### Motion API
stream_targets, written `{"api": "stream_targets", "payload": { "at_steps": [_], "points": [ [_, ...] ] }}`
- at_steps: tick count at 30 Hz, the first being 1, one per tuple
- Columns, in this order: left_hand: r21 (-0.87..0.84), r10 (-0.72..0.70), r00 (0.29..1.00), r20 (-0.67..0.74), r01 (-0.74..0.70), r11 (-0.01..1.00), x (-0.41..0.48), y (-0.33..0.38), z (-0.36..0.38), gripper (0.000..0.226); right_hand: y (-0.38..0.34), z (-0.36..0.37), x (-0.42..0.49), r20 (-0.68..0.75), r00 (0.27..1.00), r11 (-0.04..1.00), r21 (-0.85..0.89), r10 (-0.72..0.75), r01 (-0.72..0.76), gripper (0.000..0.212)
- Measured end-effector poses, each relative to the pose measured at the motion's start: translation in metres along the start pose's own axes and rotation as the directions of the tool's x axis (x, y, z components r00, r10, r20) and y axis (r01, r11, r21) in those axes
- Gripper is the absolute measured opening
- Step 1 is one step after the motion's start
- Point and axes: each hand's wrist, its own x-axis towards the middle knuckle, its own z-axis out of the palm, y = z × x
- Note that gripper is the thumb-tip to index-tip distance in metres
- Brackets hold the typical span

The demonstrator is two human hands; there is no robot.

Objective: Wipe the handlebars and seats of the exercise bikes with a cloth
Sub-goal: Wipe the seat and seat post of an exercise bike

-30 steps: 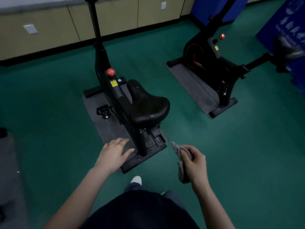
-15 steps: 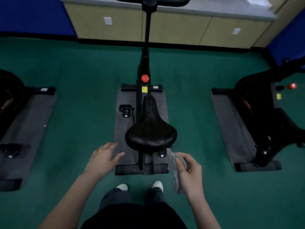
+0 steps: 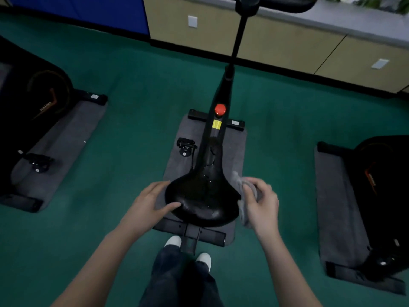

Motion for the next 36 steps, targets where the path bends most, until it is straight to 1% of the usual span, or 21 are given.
{"api": "stream_targets", "payload": {
  "at_steps": [5, 7, 8, 12, 14, 16, 18, 20, 21, 24, 25, 26, 27, 30, 32, 33, 34, 36],
  "points": [
    [-0.124, 0.047, 0.991, 0.126, -0.031, 0.992, 0.02, -0.008, -0.001, 0.086, -0.025, 0.039, 0.075, 0.008, 0.971, 0.966, -0.103, -0.239, 0.238, 0.015],
    [-0.18, 0.06, 0.986, 0.157, -0.032, 0.983, 0.028, -0.01, -0.001, 0.091, -0.03, 0.056, 0.097, 0.06, 0.948, 0.937, -0.147, -0.313, 0.318, 0.016],
    [-0.21, 0.072, 0.982, 0.172, -0.035, 0.977, 0.031, -0.01, 0.0, 0.093, -0.029, 0.064, 0.104, 0.104, 0.939, 0.927, -0.159, -0.327, 0.34, 0.016],
    [-0.263, 0.117, 0.968, 0.224, -0.056, 0.963, 0.04, -0.013, 0.003, 0.098, -0.02, 0.079, 0.103, 0.278, 0.916, 0.928, -0.152, -0.289, 0.34, 0.018],
    [-0.281, 0.123, 0.964, 0.235, -0.054, 0.958, 0.043, -0.016, 0.003, 0.1, -0.015, 0.076, 0.088, 0.352, 0.879, 0.91, -0.139, -0.322, 0.39, 0.017],
    [-0.308, 0.125, 0.959, 0.254, -0.042, 0.95, 0.045, -0.019, 0.004, 0.101, -0.008, 0.07, 0.066, 0.434, 0.826, 0.885, -0.12, -0.36, 0.449, 0.018],
    [-0.339, 0.131, 0.954, 0.269, -0.034, 0.94, 0.046, -0.021, 0.005, 0.103, 0.0, 0.065, 0.049, 0.485, 0.779, 0.857, -0.109, -0.396, 0.503, 0.015],
    [-0.364, 0.129, 0.953, 0.273, -0.022, 0.931, 0.048, -0.022, 0.007, 0.105, 0.004, 0.063, 0.05, 0.497, 0.756, 0.839, -0.097, -0.425, 0.535, 0.015],
    [-0.374, 0.127, 0.955, 0.268, -0.018, 0.927, 0.049, -0.022, 0.008, 0.105, 0.004, 0.064, 0.056, 0.479, 0.759, 0.831, -0.103, -0.44, 0.547, 0.017],
    [-0.394, 0.124, 0.96, 0.25, -0.016, 0.919, 0.05, -0.024, 0.01, 0.105, 0.0, 0.077, 0.07, 0.354, 0.817, 0.831, -0.16, -0.455, 0.533, 0.025],
    [-0.398, 0.128, 0.962, 0.243, -0.022, 0.917, 0.05, -0.025, 0.011, 0.105, -0.001, 0.082, 0.069, 0.341, 0.823, 0.829, -0.174, -0.455, 0.531, 0.025],
    [-0.402, 0.134, 0.962, 0.237, -0.028, 0.915, 0.049, -0.026, 0.012, 0.104, -0.002, 0.086, 0.066, 0.357, 0.809, 0.813, -0.188, -0.466, 0.552, 0.023],
    [-0.405, 0.137, 0.963, 0.234, -0.032, 0.914, 0.049, -0.026, 0.012, 0.103, -0.001, 0.088, 0.062, 0.398, 0.778, 0.783, -0.197, -0.487, 0.591, 0.021],
    [-0.409, 0.135, 0.963, 0.235, -0.028, 0.912, 0.049, -0.025, 0.012, 0.104, 0.0, 0.083, 0.065, 0.537, 0.65, 0.671, -0.193, -0.538, 0.716, 0.018],
    [-0.401, 0.135, 0.963, 0.232, -0.031, 0.915, 0.049, -0.024, 0.011, 0.105, -0.008, 0.085, 0.083, 0.592, 0.606, 0.617, -0.22, -0.531, 0.755, 0.02],
    [-0.402, 0.131, 0.964, 0.23, -0.029, 0.915, 0.049, -0.024, 0.011, 0.106, -0.014, 0.087, 0.096, 0.599, 0.607, 0.604, -0.242, -0.522, 0.759, 0.02],
    [-0.404, 0.125, 0.965, 0.23, -0.022, 0.914, 0.049, -0.024, 0.011, 0.106, -0.021, 0.091, 0.109, 0.593, 0.625, 0.61, -0.266, -0.508, 0.747, 0.019],
    [-0.408, 0.115, 0.967, 0.228, -0.012, 0.913, 0.048, -0.023, 0.011, 0.104, -0.033, 0.098, 0.137, 0.545, 0.708, 0.66, -0.332, -0.448, 0.674, 0.019]
  ]
}}
